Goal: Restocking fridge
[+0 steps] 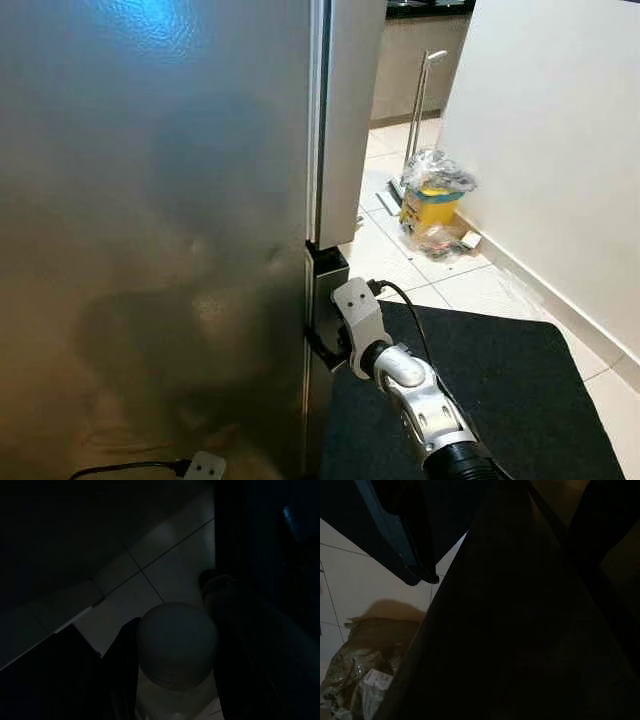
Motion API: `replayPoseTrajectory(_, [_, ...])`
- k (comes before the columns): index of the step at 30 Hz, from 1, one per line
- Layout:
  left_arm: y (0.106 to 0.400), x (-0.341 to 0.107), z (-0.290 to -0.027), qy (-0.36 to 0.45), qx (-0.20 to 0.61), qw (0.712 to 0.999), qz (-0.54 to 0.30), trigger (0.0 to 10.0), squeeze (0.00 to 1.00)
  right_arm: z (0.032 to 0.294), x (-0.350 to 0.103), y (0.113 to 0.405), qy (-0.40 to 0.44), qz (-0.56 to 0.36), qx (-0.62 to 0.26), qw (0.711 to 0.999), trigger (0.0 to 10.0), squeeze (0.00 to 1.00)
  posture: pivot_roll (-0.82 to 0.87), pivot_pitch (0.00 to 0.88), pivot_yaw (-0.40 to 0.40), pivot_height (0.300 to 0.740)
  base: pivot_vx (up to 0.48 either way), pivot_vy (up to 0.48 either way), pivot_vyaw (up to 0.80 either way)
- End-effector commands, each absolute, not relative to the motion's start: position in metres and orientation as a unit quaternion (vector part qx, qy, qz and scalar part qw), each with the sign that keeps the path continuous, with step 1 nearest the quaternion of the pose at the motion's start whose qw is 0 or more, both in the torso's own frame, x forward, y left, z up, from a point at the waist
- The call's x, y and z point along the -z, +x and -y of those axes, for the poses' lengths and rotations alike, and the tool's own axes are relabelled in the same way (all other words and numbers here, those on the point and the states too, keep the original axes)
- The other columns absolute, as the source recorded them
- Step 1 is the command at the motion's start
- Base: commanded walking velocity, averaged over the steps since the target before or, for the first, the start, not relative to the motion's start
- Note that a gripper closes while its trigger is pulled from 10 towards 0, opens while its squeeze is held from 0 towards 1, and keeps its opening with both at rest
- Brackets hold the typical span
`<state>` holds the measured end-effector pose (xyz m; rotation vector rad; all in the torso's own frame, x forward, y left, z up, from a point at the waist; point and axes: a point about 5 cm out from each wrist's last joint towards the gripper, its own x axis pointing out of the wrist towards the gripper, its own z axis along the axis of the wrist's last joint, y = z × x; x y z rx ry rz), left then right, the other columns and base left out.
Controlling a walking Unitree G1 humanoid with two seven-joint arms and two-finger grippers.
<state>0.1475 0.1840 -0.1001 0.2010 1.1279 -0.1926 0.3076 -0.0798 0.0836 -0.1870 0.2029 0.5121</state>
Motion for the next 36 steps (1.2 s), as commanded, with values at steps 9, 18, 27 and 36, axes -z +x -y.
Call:
replayPoseTrajectory(9, [0.146,0.101,-0.179,0.098,0.101,0.834,-0.533,10.0,0.00,0.095,-0.144,0.331,-0.088,0.018,-0.170,0.981,10.0,0.00,-0.09,0.018,0.020,0.740,0.000,0.000,0.00])
replayPoseTrajectory(18, [0.146,0.101,-0.179,0.097,0.102,0.834,-0.533,10.0,0.00,0.099,-0.141,0.332,-0.087,0.009,-0.158,0.984,10.0,0.00,-0.09,0.018,0.020,0.740,0.000,0.000,0.00])
replayPoseTrajectory(27, [0.145,0.101,-0.180,0.099,0.103,0.833,-0.534,10.0,0.00,0.105,-0.141,0.333,-0.086,0.005,-0.143,0.986,10.0,0.00,-0.09,0.021,0.022,0.740,0.000,0.000,0.00])
replayPoseTrajectory(36, [0.145,0.101,-0.180,0.100,0.104,0.833,-0.534,10.0,0.00,0.117,-0.137,0.335,-0.092,-0.010,-0.104,0.990,10.0,0.00,-0.10,0.022,0.025,0.740,0.000,0.000,0.00])
